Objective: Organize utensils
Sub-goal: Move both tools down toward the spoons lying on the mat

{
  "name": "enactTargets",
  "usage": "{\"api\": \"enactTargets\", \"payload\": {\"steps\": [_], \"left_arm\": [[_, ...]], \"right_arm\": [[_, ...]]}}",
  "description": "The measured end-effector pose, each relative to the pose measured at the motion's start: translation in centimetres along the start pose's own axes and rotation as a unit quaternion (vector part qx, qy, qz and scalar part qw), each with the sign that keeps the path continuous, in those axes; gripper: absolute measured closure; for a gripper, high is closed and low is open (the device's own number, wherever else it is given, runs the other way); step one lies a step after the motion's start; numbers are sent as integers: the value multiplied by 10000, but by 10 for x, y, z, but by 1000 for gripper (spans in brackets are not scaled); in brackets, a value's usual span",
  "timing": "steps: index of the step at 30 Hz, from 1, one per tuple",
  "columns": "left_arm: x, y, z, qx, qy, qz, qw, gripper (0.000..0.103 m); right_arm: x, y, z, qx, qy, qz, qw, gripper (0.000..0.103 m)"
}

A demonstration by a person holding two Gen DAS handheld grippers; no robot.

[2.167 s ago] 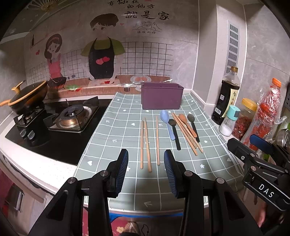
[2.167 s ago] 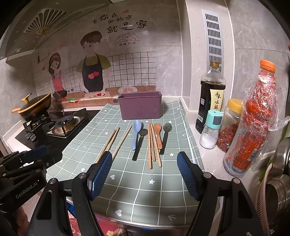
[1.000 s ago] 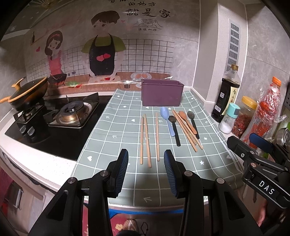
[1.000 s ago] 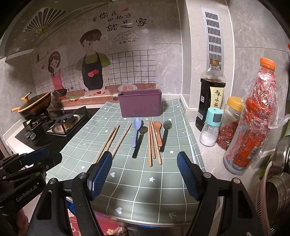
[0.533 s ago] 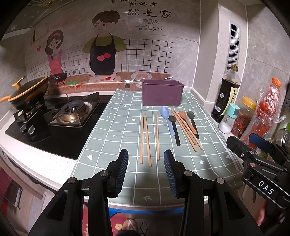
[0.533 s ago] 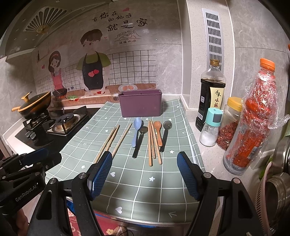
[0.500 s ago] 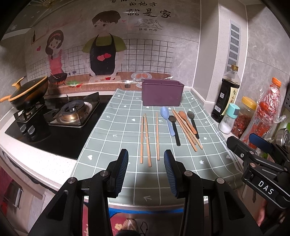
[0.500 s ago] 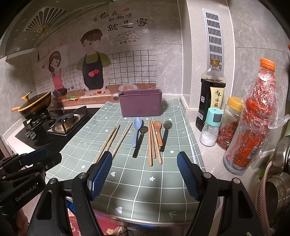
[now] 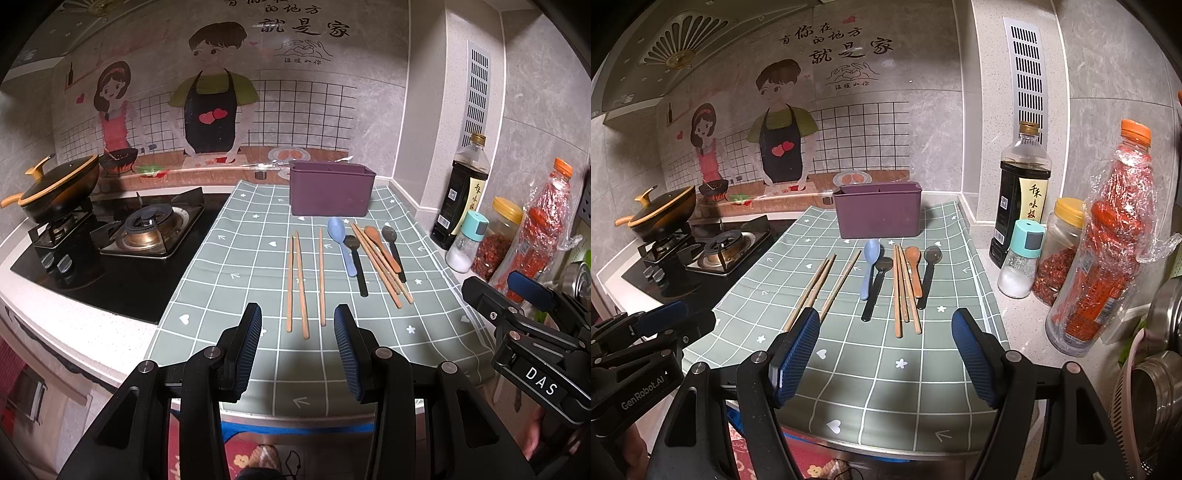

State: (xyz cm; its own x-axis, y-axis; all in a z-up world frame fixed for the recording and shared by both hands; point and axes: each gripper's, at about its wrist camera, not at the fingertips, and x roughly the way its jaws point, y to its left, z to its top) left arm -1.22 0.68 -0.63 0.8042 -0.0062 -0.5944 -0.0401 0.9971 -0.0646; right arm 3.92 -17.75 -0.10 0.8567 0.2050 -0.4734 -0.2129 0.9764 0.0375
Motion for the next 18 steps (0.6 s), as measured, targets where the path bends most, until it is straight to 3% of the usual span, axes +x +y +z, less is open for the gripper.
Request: {"api": "enactTargets", "payload": {"steps": [9,18], "left_arm": [[10,12,3,-114,223,-181,9995,61],[61,25,25,-267,660,-318,9970,61]], "right_arm": [[2,-1,0,-99,3,-76,9999,31],[35,-7,19,-397,145,-123,9990,31]]}}
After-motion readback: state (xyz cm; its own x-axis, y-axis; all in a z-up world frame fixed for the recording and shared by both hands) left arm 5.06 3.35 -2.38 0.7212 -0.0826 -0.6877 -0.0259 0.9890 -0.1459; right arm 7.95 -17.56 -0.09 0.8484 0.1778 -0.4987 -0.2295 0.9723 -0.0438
